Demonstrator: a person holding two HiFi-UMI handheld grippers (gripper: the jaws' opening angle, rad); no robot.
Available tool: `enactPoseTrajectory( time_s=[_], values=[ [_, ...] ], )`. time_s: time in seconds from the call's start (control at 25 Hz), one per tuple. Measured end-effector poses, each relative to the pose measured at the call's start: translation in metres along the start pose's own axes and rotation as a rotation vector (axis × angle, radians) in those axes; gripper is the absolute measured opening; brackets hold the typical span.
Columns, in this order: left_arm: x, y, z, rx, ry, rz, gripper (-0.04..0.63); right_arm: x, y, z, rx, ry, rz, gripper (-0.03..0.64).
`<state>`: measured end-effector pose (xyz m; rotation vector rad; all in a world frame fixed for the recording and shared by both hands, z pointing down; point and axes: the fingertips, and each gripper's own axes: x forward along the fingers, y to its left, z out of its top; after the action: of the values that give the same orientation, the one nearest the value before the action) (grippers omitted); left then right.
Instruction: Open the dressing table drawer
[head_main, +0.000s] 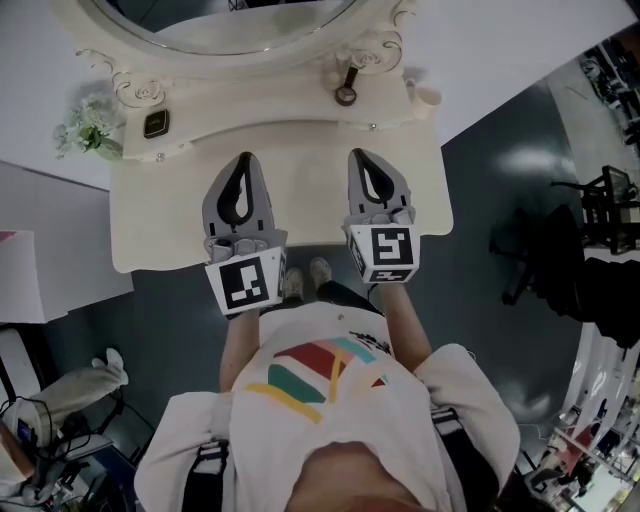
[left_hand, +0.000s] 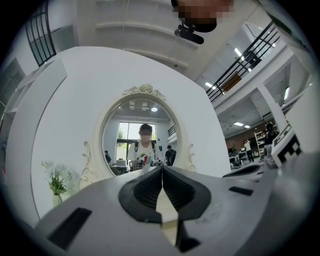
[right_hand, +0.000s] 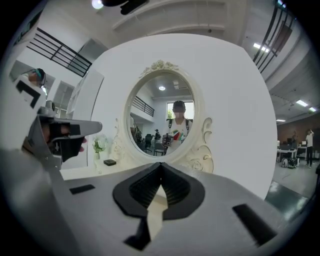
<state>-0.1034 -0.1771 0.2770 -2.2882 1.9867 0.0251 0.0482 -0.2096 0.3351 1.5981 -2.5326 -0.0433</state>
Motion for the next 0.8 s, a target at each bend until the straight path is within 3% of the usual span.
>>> enactPoseTrajectory(
  time_s=[0.12, 0.48, 0.6, 0.8],
  values=[
    [0.007, 0.0, -0.001, -0.01, -0.011, 0.014, 0.006, 0.011, -0.013, -0.016, -0.004, 0.034, -0.02, 0.0],
    [0.017, -0.013, -0.026, 0.024, 0.062, -0.018, 0.006, 0.045, -0.051, -0.07, -0.044, 0.146, -0.039, 0.002],
    [0.02, -0.016, -0.032, 0.032, 0.079, -0.027, 0.006, 0.056, -0.056, -0.086, -0.056, 0.179, -0.035, 0.059],
    [0.029, -0.017, -0.038, 0.048, 0.095, -0.031, 0.006, 0.069, -0.073, -0.115, -0.045, 0.237, -0.061, 0.081]
  ],
)
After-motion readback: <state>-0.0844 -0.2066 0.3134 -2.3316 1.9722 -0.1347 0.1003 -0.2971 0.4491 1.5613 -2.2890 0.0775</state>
